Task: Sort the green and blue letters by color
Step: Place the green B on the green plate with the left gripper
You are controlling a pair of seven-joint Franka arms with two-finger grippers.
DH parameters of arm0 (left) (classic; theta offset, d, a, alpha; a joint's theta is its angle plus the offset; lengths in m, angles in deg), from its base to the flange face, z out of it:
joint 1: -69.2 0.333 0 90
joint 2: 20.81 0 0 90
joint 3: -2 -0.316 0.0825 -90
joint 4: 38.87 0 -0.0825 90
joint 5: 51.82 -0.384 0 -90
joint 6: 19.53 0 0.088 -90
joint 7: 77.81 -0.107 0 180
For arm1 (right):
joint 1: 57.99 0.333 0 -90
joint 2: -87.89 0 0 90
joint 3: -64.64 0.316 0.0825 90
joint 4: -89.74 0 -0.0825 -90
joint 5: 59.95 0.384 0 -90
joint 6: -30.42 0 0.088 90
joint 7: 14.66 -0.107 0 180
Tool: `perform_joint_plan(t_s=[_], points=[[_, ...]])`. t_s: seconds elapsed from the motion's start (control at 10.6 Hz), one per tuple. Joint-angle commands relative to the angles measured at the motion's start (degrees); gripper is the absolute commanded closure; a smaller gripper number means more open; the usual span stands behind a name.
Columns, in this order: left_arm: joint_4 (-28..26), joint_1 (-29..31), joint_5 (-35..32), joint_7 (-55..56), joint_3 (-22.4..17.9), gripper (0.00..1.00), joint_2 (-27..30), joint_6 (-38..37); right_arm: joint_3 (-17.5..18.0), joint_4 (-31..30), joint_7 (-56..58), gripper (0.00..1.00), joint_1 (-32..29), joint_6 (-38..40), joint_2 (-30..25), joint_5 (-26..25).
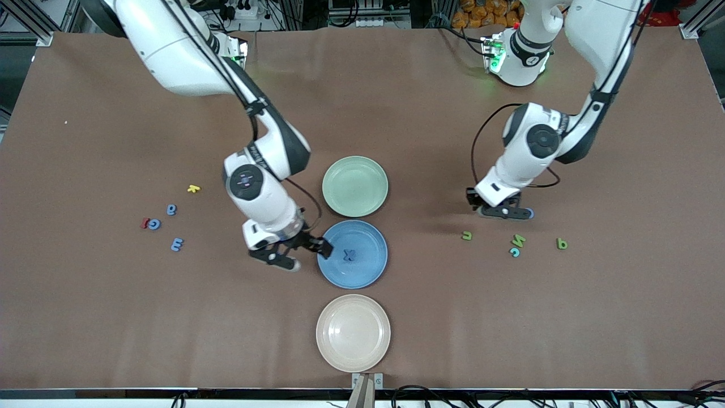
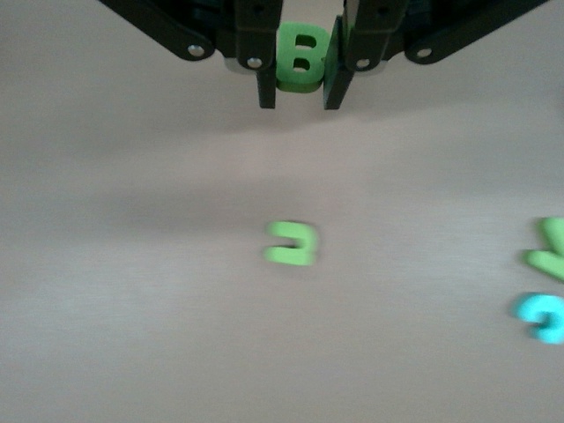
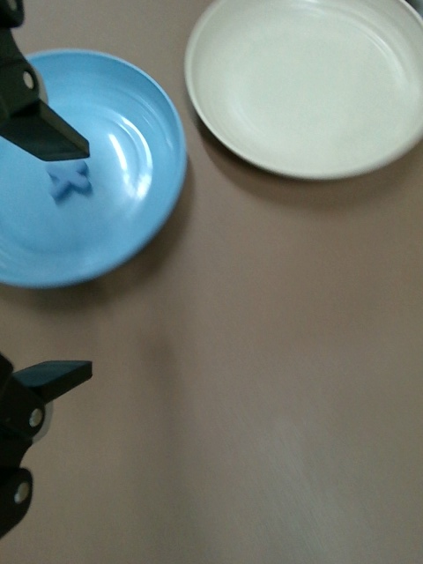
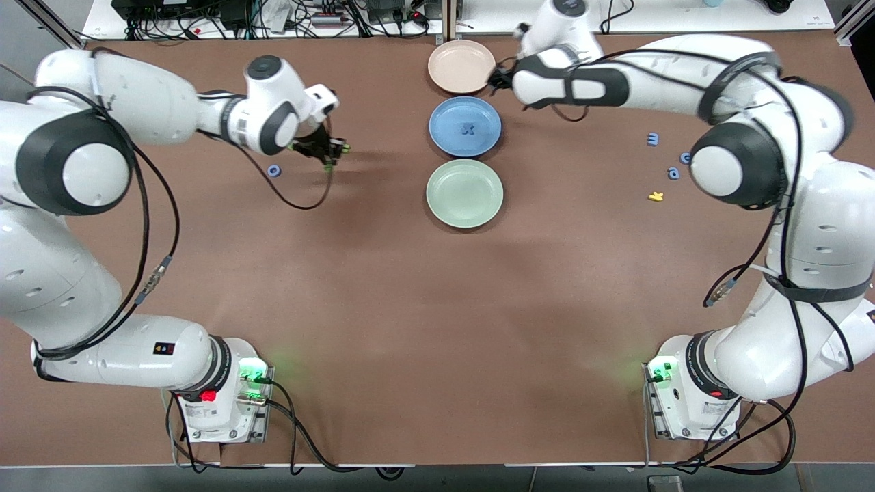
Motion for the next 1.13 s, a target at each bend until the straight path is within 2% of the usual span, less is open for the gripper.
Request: perform_joint_plan(t_s=[0.0, 0.19, 0.28, 0.38, 0.66, 0.85, 1.03], points=[[5.03, -4.73, 0.04, 7.11, -0.33, 1.00, -2.59, -2.10, 1.44, -7.85, 7.17, 0.00, -8.40, 5.49, -8.41, -1.02], [8.89, -8.50, 0.04, 11.75, -0.33, 1.00, -4.25, -4.47, 1.44, -7.94, 13.14, 0.00, -13.41, 12.44, -10.44, -2.33], [10.99, -10.52, 0.04, 14.91, -0.33, 1.00, -5.39, -5.62, 1.44, -8.99, 15.00, 0.00, -15.70, 14.04, -11.66, -4.60], [12.84, -12.11, -0.05, 17.82, -0.41, 1.00, -6.45, -6.41, 1.44, -11.43, 16.85, 0.00, -18.59, 13.71, -13.42, -6.97], [16.28, -16.41, -0.31, 24.33, -0.41, 1.00, -8.82, -6.95, 0.65, -14.18, 22.13, 0.00, -25.46, 13.36, -15.02, -7.79], [20.13, -20.28, -0.58, 29.86, -0.68, 1.00, -11.54, -6.95, 0.65, -14.62, 23.80, 0.00, -29.59, 12.13, -14.23, -7.61], [23.57, -22.49, -0.67, 33.21, -0.77, 1.00, -13.48, -6.95, 0.73, -15.32, 24.69, 0.00, -31.10, 8.98, -11.43, -7.35]])
